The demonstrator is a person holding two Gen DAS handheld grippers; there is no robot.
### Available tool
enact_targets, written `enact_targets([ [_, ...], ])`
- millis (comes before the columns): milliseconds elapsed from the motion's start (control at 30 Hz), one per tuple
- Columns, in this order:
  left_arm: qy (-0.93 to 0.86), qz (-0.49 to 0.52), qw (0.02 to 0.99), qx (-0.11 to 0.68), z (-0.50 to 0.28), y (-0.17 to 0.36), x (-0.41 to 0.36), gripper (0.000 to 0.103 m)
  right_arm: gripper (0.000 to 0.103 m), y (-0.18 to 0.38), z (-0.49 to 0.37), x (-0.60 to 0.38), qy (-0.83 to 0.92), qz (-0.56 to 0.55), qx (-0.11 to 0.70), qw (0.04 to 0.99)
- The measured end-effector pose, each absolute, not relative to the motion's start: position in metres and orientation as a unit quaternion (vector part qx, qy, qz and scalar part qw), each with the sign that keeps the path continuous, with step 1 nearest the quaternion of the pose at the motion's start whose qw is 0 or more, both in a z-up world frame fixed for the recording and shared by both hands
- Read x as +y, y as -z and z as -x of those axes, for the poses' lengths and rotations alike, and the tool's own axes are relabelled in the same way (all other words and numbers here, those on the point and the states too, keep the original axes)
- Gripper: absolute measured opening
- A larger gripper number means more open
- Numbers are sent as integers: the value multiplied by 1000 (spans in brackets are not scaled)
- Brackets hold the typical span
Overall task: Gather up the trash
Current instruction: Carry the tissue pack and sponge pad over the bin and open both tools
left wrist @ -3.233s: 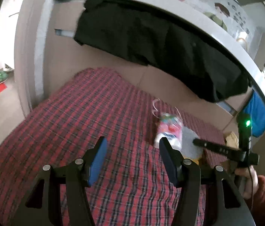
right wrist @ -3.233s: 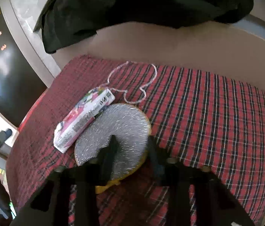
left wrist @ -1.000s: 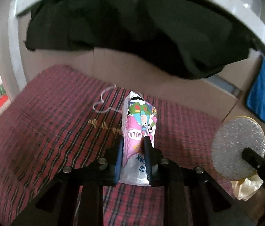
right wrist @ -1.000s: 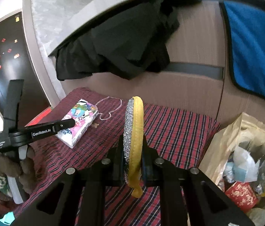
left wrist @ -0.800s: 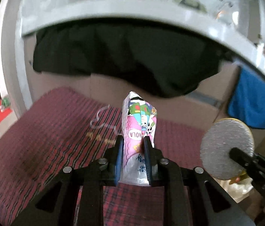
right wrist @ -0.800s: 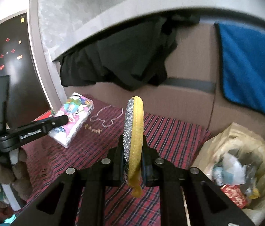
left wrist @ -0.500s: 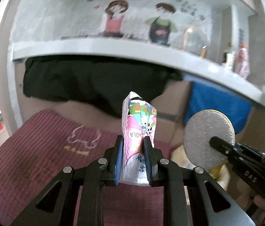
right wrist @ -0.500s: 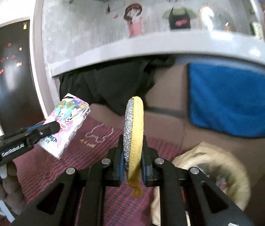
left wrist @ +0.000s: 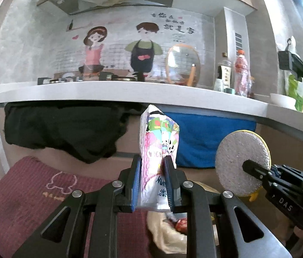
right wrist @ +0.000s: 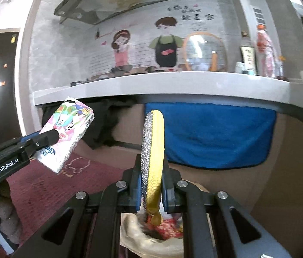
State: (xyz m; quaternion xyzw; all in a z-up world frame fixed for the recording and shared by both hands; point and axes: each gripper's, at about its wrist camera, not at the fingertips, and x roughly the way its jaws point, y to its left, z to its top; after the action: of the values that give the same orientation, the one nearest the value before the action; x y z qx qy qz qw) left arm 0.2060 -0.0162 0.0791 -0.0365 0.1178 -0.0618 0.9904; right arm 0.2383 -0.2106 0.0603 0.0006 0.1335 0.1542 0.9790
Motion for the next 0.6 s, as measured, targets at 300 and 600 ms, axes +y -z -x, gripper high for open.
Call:
enact_targets([
  [300,87,39,988,122,-228,-59,-54,22,14,-44,-249,-247,-127,-20,139,982],
  [600,99,41,979,172,-264,-16,-71,22,14,-16,-268,-261,-116,-32,168,978],
])
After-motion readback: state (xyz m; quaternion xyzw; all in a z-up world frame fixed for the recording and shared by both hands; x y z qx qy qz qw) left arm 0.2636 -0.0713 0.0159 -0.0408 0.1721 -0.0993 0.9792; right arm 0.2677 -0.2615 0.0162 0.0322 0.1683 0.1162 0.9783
